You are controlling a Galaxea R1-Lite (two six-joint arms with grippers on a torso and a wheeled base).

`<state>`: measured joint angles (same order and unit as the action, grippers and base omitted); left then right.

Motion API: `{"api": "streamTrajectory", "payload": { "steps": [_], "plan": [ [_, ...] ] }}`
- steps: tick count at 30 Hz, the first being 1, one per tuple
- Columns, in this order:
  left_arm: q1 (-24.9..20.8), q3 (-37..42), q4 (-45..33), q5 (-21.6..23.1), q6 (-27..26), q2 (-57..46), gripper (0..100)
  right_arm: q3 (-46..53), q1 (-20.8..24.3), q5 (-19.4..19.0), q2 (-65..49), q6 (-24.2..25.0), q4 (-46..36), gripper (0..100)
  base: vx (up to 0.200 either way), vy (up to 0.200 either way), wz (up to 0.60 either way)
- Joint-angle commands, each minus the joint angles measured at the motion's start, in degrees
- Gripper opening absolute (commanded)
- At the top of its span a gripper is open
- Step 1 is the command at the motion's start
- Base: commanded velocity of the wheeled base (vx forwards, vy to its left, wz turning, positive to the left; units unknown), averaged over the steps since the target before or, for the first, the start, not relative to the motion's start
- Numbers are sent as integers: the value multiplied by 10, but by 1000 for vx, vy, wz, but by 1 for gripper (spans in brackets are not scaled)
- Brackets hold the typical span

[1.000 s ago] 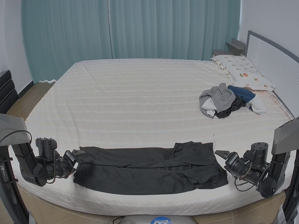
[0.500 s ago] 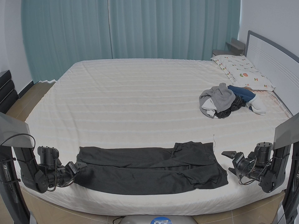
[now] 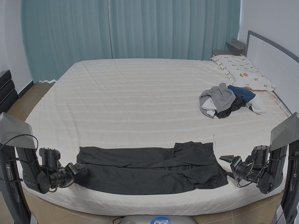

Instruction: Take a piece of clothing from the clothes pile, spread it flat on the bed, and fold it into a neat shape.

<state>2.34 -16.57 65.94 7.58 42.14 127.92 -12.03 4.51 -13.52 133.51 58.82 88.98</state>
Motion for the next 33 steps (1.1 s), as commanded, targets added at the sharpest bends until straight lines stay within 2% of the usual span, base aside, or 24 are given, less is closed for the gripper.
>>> {"api": "streamTrajectory", "payload": {
  "steps": [1, 7, 11, 14, 27, 28, 33],
  "plan": [
    [-1, 1, 15, -11, -6, 24, 0, -1, 1, 0, 4, 0, 6, 100, 0, 0, 0],
    [-1, 21, 15, -16, -43, 23, 0, 0, 3, 1, 6, -2, 5, 100, 0, 0, 0],
    [-1, 36, 16, -35, -71, 20, 0, 0, 4, 1, 6, -3, 5, 100, 0, 0, 0],
    [-1, 45, 16, -71, -101, 22, 0, 0, 4, 1, 7, -3, 6, 100, 0, 0, 0],
    [-1, 54, 16, -78, -110, 22, 0, 0, 6, 2, 10, -4, 6, 100, 0, 0, 0],
    [-1, 54, 16, -78, -109, 20, 100, 0, 6, 2, 10, -4, 6, 100, 0, 0, 0],
    [1, 53, 16, -77, -104, 5, 100, -1, -1, -2, 2, 2, 6, 100, 0, 0, 0]
  ]
}}
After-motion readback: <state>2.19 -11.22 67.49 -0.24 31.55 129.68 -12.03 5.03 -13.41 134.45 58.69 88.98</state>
